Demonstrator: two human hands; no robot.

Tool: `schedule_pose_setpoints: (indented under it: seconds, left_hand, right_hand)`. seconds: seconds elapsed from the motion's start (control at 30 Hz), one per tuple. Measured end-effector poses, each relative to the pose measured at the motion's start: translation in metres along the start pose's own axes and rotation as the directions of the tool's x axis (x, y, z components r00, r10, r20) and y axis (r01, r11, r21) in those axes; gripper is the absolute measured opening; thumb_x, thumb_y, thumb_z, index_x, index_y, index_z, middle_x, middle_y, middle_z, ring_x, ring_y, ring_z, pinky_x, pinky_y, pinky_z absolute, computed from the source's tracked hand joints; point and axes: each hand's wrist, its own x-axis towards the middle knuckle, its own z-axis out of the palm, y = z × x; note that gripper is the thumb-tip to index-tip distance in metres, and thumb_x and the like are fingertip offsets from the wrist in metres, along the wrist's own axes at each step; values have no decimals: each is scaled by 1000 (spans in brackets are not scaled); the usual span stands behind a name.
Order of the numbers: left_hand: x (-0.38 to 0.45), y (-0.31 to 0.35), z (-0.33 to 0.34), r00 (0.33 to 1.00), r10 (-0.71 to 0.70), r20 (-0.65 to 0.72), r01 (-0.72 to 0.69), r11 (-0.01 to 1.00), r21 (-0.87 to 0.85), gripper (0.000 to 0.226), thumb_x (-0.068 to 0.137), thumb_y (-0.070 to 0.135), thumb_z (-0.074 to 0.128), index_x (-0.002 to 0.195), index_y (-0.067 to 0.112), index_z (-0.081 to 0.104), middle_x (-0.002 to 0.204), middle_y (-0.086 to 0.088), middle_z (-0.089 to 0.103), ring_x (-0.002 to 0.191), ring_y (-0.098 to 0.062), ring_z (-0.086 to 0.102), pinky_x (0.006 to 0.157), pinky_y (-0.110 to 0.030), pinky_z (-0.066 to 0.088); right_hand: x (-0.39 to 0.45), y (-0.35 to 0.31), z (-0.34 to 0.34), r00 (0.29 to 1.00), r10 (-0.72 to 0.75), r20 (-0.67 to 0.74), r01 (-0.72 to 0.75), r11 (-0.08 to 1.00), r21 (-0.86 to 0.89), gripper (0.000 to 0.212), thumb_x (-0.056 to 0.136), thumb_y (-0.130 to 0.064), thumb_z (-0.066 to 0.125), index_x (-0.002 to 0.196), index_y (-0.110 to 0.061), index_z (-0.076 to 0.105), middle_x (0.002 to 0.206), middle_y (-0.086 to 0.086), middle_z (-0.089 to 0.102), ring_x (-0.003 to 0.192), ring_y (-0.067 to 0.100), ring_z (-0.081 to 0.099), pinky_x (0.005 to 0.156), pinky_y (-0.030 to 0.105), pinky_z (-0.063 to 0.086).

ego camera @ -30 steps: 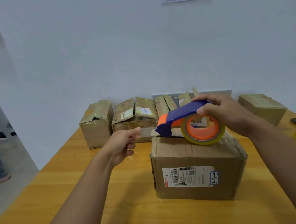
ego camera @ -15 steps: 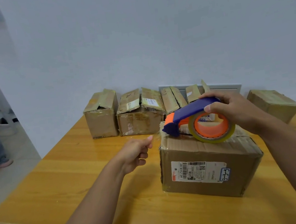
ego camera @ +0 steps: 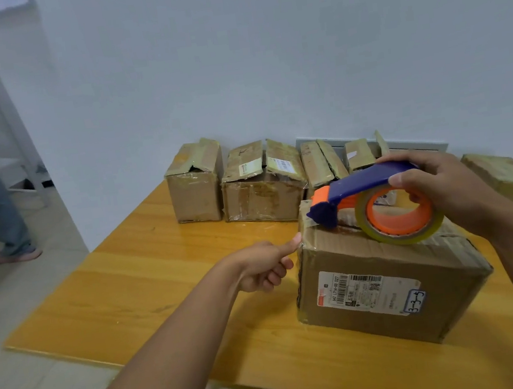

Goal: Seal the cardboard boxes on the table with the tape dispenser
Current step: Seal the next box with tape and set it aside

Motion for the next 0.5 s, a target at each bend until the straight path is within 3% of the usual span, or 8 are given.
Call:
schedule_pose_setpoints:
  seconds: [0.07, 0.13, 0.2, 0.23, 0.27, 0.33, 0.4, 0.5]
  left_hand:
    - [-2, 2, 2, 999, 38, -37, -40, 997, -68, 40, 90, 53, 59, 73, 18, 52, 61, 5, 39, 51, -8, 35, 44, -20, 30]
    - [-1, 4, 8, 930, 227, -289, -243, 970, -19, 31, 94, 44, 59, 84, 14, 60, 69, 2, 51, 61, -12, 49, 56, -27, 43]
    - [-3, 1, 16, 625, 520, -582, -492, 841, 223, 26, 99, 40, 51, 94, 18, 63, 85, 4, 62, 81, -13, 60, 72, -31, 49]
    - [-10, -2, 20, 469, 640, -609, -581, 743, 333, 27, 100, 42, 45, 103, 22, 64, 98, 7, 65, 94, -7, 60, 80, -25, 49]
    - [-18, -4, 24, 397, 730, -556, -642, 654, 400, 35, 99, 47, 40, 118, 25, 61, 117, 9, 63, 110, 0, 55, 89, -18, 45]
    - [-33, -10, 35, 473, 815, -335, -656, 579, 484, 67, 92, 67, 33, 149, 31, 34, 156, 13, 32, 140, 6, 26, 105, -8, 24]
    - [-38, -15, 46, 570, 810, -139, -568, 510, 646, 90, 84, 80, 31, 156, 35, 2, 163, 18, -4, 147, 4, 0, 112, -15, 12]
    - [-36, -17, 56, 576, 814, -72, -507, 425, 750, 99, 85, 74, 43, 153, 33, -15, 164, 12, 0, 149, -7, 12, 115, -28, 28]
  right_hand:
    - [0, 0, 0, 1000, 3, 3, -3, 1000, 6, 43, 75, -47, 57, 117, -40, 64, 109, -9, 64, 91, 11, 60, 74, 31, 45]
    - [-1, -1, 1, 1000, -2, 3, 2, 1000, 9, 45, 75, -47, 57, 118, -39, 64, 109, -7, 64, 93, 13, 60, 76, 32, 45]
    - [-1, -2, 0, 1000, -5, -7, 5, 1000, 15, 44, 75, -47, 57, 118, -38, 64, 110, -7, 65, 93, 12, 60, 76, 32, 45]
    - [-2, -2, 0, 1000, -5, -12, 6, 1000, 19, 44, 75, -46, 58, 117, -37, 65, 109, -7, 65, 91, 12, 60, 75, 31, 45]
    - [-2, -1, 1, 1000, -7, -15, 7, 1000, 21, 44, 75, -46, 58, 117, -37, 65, 109, -6, 65, 91, 11, 60, 75, 31, 44]
    - [-3, -1, 1, 1000, -4, -19, 4, 1000, 22, 44, 75, -46, 58, 117, -36, 65, 109, -6, 65, 91, 11, 61, 75, 30, 44]
    - [-3, -1, 2, 1000, 1, -21, 0, 1000, 20, 44, 75, -46, 58, 117, -36, 64, 109, -7, 64, 92, 10, 60, 74, 29, 44]
    - [-2, -3, 3, 1000, 4, -30, -3, 999, 34, 45, 75, -44, 59, 118, -33, 65, 109, -4, 65, 88, 6, 61, 72, 26, 43]
